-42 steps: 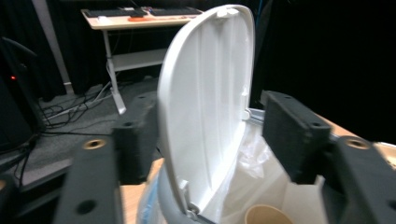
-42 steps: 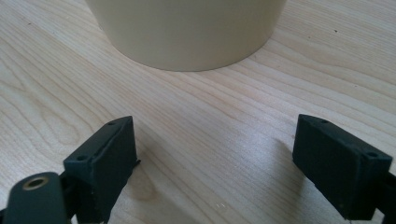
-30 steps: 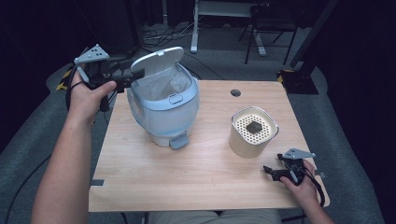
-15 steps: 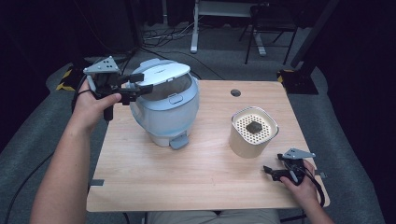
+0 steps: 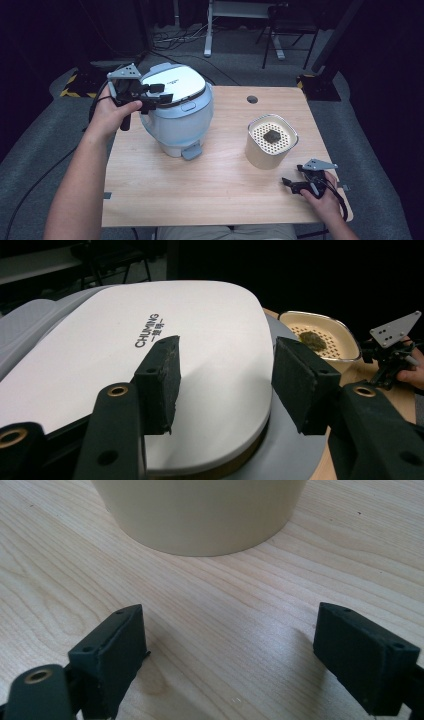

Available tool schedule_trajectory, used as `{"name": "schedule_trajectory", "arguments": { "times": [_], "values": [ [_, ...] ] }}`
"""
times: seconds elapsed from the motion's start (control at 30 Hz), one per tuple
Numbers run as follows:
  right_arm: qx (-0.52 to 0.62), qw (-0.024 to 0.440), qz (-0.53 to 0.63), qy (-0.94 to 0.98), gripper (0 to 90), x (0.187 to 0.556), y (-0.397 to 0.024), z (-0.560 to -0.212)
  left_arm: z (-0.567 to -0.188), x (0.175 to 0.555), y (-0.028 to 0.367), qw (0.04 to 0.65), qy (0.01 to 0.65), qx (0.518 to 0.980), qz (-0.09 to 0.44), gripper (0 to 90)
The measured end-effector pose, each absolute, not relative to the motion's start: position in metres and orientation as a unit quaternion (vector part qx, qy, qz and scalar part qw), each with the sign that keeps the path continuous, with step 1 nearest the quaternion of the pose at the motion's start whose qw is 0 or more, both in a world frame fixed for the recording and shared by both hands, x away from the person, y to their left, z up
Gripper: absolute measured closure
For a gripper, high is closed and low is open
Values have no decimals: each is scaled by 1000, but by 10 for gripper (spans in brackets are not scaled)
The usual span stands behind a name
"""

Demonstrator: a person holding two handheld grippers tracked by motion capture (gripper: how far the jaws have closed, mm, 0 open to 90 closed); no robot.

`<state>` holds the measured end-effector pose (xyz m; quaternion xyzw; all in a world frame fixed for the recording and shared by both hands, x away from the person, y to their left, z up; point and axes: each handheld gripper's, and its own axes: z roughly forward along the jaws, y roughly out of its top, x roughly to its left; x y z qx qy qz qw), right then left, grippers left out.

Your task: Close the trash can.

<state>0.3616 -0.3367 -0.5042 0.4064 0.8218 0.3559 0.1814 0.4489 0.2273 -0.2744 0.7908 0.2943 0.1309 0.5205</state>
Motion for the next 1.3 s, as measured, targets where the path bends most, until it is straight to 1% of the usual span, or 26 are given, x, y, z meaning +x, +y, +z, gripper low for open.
{"name": "schedule_trajectory", "arguments": {
  "times": [0.07, 0.17, 0.2, 0.23, 0.27, 0.47, 0.63, 0.8, 0.83, 0.97, 1.0, 1.03, 1.07, 1.1, 1.17, 1.27, 1.3],
  "values": [
    [406, 181, 356, 822, 136, 362, -337, -504, -275, 451, 224, 511, 298, 796, 132, 465],
    [406, 181, 356, 822, 136, 362, -337, -504, -277, 453, 218, 495, 300, 800, 155, 466],
    [406, 181, 356, 822, 136, 362, -337, -504, -277, 453, 218, 495, 300, 800, 155, 460],
    [406, 181, 356, 822, 136, 362, -337, -504, -277, 454, 216, 488, 297, 803, 168, 460],
    [406, 181, 356, 822, 137, 362, -337, -504, -278, 454, 214, 484, 299, 803, 177, 445],
    [406, 182, 356, 822, 137, 362, -337, -504, -278, 455, 206, 479, 307, 800, 189, 443],
    [407, 181, 356, 821, 140, 361, -337, -504, -278, 454, 197, 472, 299, 800, 220, 445],
    [407, 181, 357, 821, 140, 361, -337, -504, -276, 454, 194, 461, 309, 803, 219, 446],
    [407, 181, 357, 821, 143, 361, -337, -504, -278, 454, 192, 450, 310, 806, 229, 451],
    [409, 180, 357, 820, 146, 360, -336, -504, -277, 453, 192, 451, 319, 801, 228, 447],
    [409, 180, 357, 820, 147, 360, -337, -504, -277, 453, 192, 451, 323, 800, 229, 435],
    [409, 180, 357, 820, 147, 360, -336, -504, -277, 453, 193, 449, 325, 799, 234, 397],
    [409, 180, 357, 820, 147, 360, -336, -504, -277, 453, 193, 449, 325, 799, 234, 327],
    [409, 180, 357, 820, 147, 360, -337, -504, -276, 452, 195, 454, 326, 799, 222, 273],
    [409, 180, 357, 820, 147, 360, -337, -504, -274, 448, 197, 490, 312, 787, 210, 270],
    [408, 180, 357, 820, 147, 360, -337, -504, -270, 441, 199, 507, 299, 783, 201, 265],
    [408, 180, 357, 820, 147, 360, -337, -504, -267, 433, 198, 513, 284, 786, 195, 265]
  ]
}}
